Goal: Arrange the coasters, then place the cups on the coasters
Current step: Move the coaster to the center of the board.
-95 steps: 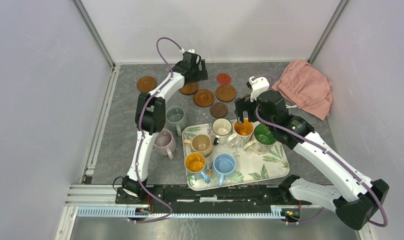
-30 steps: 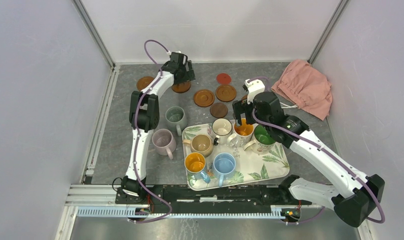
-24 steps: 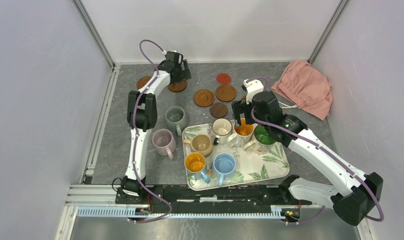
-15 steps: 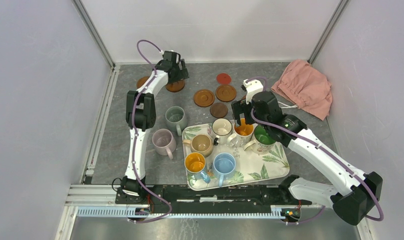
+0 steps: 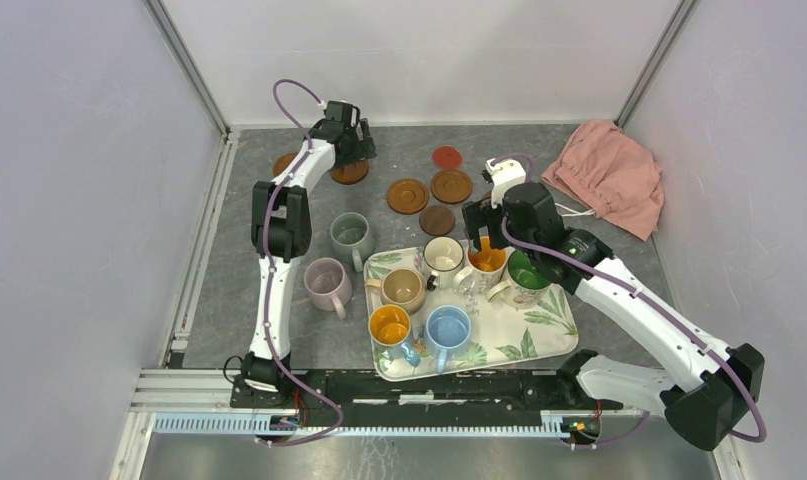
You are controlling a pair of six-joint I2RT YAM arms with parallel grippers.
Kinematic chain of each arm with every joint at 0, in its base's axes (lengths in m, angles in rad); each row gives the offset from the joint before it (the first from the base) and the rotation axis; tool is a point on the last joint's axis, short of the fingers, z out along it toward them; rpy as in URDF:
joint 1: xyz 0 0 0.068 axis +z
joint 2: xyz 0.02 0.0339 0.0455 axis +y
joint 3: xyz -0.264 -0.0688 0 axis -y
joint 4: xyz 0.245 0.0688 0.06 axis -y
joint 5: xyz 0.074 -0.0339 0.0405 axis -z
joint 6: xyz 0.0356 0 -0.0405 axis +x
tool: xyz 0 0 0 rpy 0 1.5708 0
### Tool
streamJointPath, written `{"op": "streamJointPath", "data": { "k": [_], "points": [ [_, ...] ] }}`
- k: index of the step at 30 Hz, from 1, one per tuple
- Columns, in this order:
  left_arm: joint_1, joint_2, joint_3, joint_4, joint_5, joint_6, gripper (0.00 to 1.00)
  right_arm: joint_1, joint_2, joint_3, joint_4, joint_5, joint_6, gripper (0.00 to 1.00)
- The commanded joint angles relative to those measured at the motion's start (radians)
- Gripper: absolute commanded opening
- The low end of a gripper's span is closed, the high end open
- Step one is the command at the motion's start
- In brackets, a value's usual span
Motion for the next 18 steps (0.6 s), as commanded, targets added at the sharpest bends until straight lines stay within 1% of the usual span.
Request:
{"op": "streamJointPath", "data": {
  "k": [1, 8, 14, 18],
  "points": [
    [0.003, -0.042, 0.049, -0.025, 0.022, 0.038, 1.0, -0.004, -0.022, 0.037, 0.026, -0.001, -0.004, 0.98],
    [0.006, -0.068, 0.047, -0.026, 0.005, 0.054, 1.0, -0.004, -0.039, 0.036, 0.019, -0.001, -0.005, 0.98],
    [0.01, -0.037, 0.046, -0.028, 0.034, 0.057, 1.0, -0.005, -0.062, 0.023, 0.012, 0.006, -0.003, 0.98],
    [0.014, -0.012, 0.046, -0.032, 0.029, 0.058, 1.0, -0.004, -0.075, 0.016, 0.004, 0.017, -0.003, 0.98]
  ]
}}
